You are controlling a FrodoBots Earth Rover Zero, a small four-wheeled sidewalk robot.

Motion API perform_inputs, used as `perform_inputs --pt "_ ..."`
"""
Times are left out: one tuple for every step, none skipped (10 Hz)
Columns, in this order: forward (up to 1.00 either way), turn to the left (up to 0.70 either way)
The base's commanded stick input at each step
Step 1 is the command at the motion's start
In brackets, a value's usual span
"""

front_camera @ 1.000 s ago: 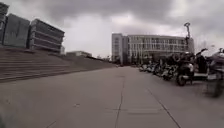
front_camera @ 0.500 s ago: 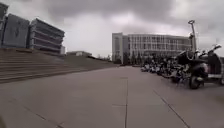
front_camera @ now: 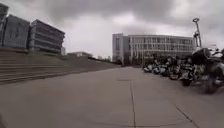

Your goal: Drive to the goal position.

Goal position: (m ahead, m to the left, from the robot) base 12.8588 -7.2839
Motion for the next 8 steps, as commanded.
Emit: perform_inputs --pt "0.73 0.0" --pt "0.7 0.0" --pt "0.7 -0.2" --pt "0.7 -0.34" --pt "0.7 -0.34" --pt "0.7 -0.34" --pt "0.7 -0.33" --pt "0.7 -0.14"
